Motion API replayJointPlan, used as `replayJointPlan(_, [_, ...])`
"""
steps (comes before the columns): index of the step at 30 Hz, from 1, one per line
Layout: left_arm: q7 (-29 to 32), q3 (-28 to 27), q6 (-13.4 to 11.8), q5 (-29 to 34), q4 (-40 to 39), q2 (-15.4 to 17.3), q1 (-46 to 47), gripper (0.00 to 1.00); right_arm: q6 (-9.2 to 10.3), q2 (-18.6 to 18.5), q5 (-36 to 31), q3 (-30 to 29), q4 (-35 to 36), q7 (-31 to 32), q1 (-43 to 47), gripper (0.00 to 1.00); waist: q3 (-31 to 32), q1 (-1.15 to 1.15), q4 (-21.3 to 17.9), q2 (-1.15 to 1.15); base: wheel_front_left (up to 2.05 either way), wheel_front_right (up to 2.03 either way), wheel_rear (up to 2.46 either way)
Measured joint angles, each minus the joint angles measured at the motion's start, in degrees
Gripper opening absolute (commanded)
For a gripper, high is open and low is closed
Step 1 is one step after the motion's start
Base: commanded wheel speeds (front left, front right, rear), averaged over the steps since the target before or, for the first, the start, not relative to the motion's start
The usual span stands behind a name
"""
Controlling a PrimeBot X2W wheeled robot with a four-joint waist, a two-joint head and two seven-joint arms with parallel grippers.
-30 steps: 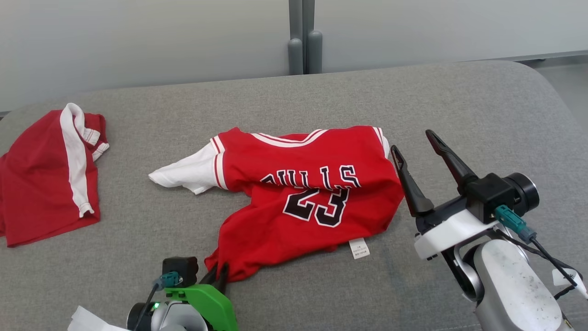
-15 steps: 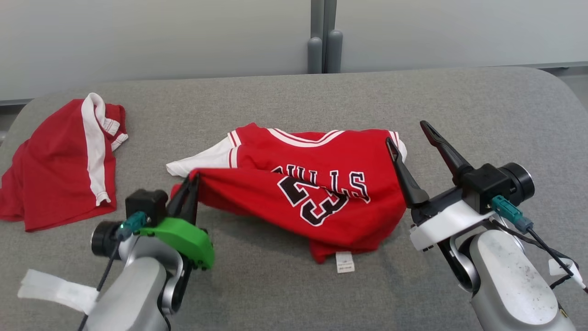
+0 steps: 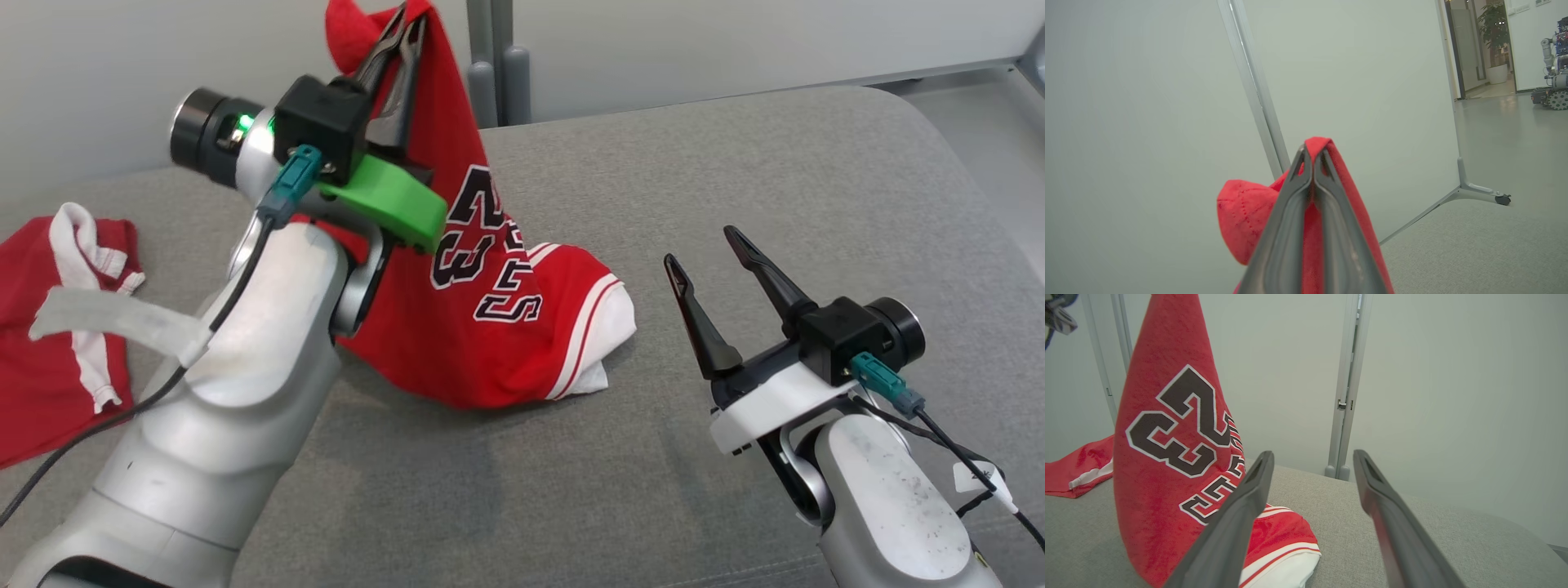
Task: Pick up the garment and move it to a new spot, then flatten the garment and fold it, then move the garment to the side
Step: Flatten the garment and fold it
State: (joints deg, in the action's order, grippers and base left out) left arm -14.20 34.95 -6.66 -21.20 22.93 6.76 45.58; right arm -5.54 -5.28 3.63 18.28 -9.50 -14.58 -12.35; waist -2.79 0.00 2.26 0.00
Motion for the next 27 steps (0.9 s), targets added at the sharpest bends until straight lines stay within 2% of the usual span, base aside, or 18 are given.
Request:
replayJointPlan(6, [-0.02, 2.34, -0.01, 3.53, -0.68, -3.96, 8.03, 0.0, 0.02, 0.43, 0.0, 0.6, -0.02, 0.0, -0.09, 1.0, -0.42, 0.0, -4.37, 0.0, 0.0, 0.0, 0.0])
replayJointPlan(9, [-0.05, 2.64, -0.02, 3.82, -2.41, -4.53, 10.17, 0.0, 0.02, 0.7, 0.01, 1.0, -0.11, 0.0, -0.12, 1.0, -0.68, 0.0, -6.71, 0.0, 0.0, 0.0, 0.0])
replayJointPlan(13, [1.12, 4.22, -0.16, 3.65, -0.41, -4.69, 9.4, 0.0, 0.11, 0.97, 0.46, 0.59, 0.45, 0.0, -0.36, 1.0, -1.4, 0.0, -9.72, 0.0, 0.0, 0.0, 0.0])
replayJointPlan(16, [1.6, 4.54, -0.16, 3.13, 2.93, -4.72, 6.71, 0.0, 0.96, 0.55, 0.47, -1.62, 1.16, 0.0, -0.37, 1.0, -2.67, 0.0, -11.03, 0.0, 0.0, 0.0, 0.0])
replayJointPlan(21, [1.46, 1.78, -0.18, 3.93, 6.05, -3.34, 4.59, 0.0, 1.18, -0.44, 0.48, -3.49, 1.88, 0.0, -0.4, 1.0, -4.91, 0.0, -11.01, 0.0, 0.0, 0.0, 0.0])
replayJointPlan(27, [1.02, -0.62, -0.41, 6.56, 7.88, 1.3, 1.58, 0.0, 1.18, -1.78, 0.48, -4.56, 2.13, 0.0, -1.34, 1.0, -6.5, 0.0, -6.69, 0.0, 0.0, 0.0, 0.0])
